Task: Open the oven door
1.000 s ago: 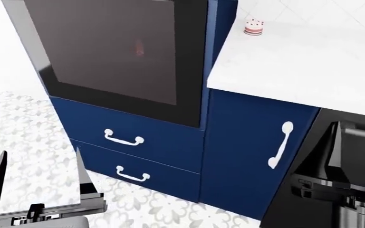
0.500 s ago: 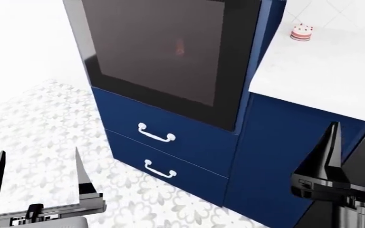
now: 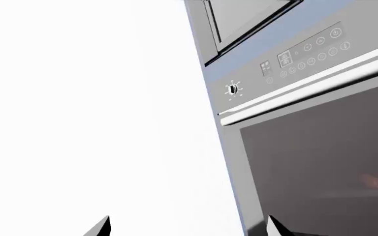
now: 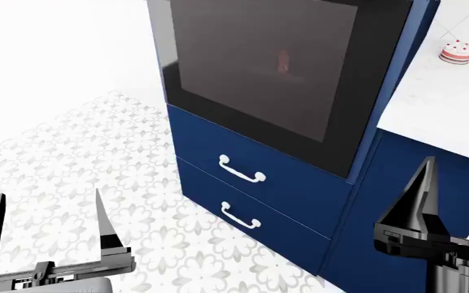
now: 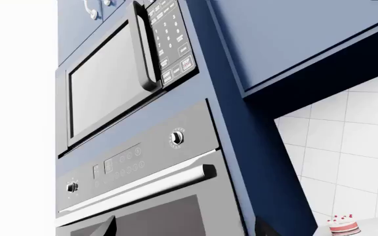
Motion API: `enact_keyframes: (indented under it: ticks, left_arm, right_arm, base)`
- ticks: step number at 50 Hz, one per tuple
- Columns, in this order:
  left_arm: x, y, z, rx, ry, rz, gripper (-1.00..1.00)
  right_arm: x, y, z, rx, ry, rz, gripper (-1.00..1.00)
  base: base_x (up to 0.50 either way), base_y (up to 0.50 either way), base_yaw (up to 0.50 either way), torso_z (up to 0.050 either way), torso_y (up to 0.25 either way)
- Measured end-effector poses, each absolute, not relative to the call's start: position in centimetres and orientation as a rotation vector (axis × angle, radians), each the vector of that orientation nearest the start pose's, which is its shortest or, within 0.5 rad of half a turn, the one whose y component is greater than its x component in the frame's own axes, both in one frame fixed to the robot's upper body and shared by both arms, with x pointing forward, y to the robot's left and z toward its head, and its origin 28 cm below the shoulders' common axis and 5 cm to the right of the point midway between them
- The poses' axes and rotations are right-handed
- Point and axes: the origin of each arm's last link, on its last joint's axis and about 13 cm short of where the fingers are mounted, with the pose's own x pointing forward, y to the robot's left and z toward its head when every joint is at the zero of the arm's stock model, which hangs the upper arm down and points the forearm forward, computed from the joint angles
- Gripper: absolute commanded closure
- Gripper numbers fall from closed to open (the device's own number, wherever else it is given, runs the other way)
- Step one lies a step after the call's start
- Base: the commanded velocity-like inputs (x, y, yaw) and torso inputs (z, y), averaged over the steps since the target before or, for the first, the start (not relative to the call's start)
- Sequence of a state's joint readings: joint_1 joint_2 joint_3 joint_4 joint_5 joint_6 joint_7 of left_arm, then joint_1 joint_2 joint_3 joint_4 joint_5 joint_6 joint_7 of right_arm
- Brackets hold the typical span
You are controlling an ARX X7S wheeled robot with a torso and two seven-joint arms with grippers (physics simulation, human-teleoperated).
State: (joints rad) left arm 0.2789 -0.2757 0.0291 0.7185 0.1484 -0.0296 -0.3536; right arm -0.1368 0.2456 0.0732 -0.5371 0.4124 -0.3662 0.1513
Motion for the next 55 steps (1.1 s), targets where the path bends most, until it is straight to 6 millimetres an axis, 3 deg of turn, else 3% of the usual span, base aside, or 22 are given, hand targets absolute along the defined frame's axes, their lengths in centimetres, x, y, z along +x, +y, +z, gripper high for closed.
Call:
enact_keyframes:
  ticks: [11,24,55]
  left_arm:
    - [14.47,23.68,11.7,0.299,-0.475,0.224,-1.0]
    - [14.45,23.71,11.71,0.3,-0.475,0.227,-1.0]
    - [14.47,23.68,11.72,0.301,-0.476,0.226,-1.0]
  right_arm:
    - [17.1,-14.33,13.22,0.224,-0.745,-0.079,-1.0]
    - [17.14,-14.29,13.18,0.215,-0.743,-0.083,-1.0]
    - [17.15,-14.26,13.15,0.208,-0.733,-0.071,-1.0]
  base:
    - [0.0,0.0,0.5,0.0,0.0]
    - [0.0,-0.01,0.0,0.0,0.0]
    - [0.33,-0.3,0.0,0.0,0.0]
